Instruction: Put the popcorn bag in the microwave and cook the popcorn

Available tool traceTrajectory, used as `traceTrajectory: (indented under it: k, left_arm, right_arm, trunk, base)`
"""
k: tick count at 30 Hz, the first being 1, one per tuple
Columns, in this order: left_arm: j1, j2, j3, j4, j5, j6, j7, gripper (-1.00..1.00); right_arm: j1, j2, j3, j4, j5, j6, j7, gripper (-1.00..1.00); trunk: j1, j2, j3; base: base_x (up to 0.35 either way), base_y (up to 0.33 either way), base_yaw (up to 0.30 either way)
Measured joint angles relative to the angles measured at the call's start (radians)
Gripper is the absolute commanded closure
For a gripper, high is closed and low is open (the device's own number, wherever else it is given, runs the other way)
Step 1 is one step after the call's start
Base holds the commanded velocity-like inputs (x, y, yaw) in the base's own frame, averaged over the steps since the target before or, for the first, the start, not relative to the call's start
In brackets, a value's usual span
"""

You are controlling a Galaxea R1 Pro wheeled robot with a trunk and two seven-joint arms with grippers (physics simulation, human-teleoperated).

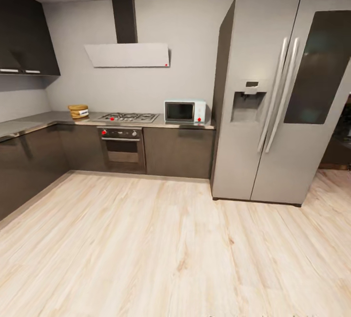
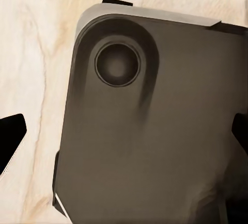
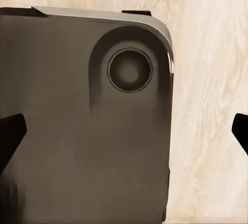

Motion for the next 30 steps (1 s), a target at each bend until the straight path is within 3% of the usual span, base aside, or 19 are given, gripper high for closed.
traceTrajectory:
  k: [9, 30]
  left_arm:
    - [0.000, 0.000, -0.002, 0.000, 0.000, 0.000, -0.003, -1.00]
    - [0.000, 0.002, -0.003, 0.001, -0.001, 0.012, -0.008, -1.00]
  right_arm:
    - [0.000, -0.001, 0.002, 0.000, 0.009, 0.003, 0.000, -1.00]
    - [0.000, -0.001, 0.003, 0.000, 0.010, 0.000, 0.000, -1.00]
  trunk:
    - [0.000, 0.000, 0.000]
    - [-0.001, 0.000, 0.000]
  base:
    - [0.034, 0.000, -0.042]
    - [0.317, 0.000, 0.000]
